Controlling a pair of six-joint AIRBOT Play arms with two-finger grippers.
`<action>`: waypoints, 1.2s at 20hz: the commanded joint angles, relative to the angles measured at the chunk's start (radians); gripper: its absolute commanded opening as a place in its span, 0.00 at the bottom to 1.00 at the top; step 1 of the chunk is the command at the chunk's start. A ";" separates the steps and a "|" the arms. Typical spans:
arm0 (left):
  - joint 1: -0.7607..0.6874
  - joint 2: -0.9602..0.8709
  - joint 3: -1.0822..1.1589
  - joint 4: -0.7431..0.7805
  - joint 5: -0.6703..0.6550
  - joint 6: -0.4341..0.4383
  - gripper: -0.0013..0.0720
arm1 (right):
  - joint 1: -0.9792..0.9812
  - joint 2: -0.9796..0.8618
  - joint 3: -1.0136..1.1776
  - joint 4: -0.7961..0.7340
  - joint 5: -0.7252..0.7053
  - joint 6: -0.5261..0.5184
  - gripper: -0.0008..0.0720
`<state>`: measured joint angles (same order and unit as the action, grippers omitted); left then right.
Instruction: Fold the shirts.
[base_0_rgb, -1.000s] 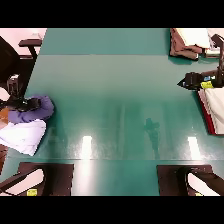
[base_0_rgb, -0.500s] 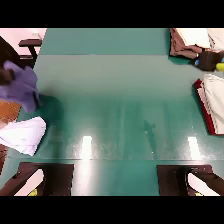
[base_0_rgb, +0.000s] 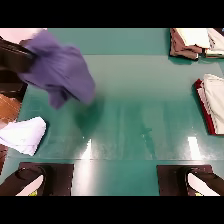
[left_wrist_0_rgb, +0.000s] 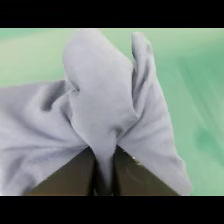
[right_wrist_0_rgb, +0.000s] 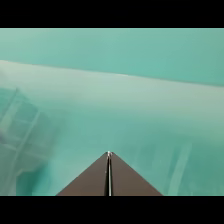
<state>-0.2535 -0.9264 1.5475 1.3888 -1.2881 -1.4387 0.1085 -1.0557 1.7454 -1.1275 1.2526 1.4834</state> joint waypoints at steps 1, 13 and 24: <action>-0.209 -0.121 -0.014 -0.005 -0.056 -0.001 0.05 | 0.000 0.000 0.021 0.000 0.000 0.000 0.04; -0.094 -0.387 -0.095 -0.073 -0.043 -0.001 0.89 | 0.000 0.000 0.021 -0.001 0.003 0.000 0.04; -0.025 -0.227 -0.882 -0.602 0.339 0.186 0.89 | 0.000 0.000 -0.010 0.003 0.012 0.000 0.04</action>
<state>-0.2844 -1.1625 0.7952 0.9440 -1.0794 -1.3350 0.1085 -1.0557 1.7519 -1.1263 1.2598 1.4830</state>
